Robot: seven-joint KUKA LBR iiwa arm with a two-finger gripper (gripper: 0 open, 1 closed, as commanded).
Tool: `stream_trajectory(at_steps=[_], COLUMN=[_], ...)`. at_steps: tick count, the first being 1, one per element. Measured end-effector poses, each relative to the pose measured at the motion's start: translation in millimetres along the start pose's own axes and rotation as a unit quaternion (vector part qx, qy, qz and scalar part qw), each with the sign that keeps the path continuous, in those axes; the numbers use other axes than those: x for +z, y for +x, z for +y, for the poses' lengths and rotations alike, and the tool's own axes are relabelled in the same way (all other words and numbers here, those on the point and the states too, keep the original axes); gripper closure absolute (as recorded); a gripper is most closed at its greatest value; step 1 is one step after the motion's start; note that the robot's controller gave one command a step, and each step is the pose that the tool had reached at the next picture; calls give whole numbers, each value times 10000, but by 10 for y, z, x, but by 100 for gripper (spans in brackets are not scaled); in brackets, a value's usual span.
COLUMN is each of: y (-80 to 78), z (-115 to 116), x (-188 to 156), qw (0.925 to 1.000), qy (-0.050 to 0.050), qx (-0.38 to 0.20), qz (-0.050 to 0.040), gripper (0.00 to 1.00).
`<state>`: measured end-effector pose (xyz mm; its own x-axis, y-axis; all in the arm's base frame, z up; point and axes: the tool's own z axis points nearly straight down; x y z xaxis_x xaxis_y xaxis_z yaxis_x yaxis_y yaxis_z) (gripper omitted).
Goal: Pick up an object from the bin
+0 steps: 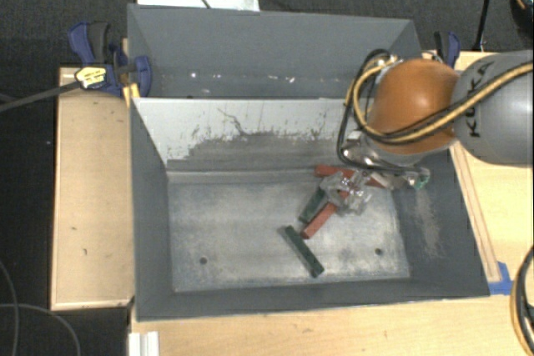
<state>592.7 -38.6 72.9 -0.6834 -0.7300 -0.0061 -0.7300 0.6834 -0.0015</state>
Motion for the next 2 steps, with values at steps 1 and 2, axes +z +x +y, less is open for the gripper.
stream_trajectory(at_steps=[1,2], y=[21,19], z=[8,5], x=[23,20], qw=[10000,10000], qy=[-19,-20], qx=[14,25], qz=[27,30], gripper=[0,100])
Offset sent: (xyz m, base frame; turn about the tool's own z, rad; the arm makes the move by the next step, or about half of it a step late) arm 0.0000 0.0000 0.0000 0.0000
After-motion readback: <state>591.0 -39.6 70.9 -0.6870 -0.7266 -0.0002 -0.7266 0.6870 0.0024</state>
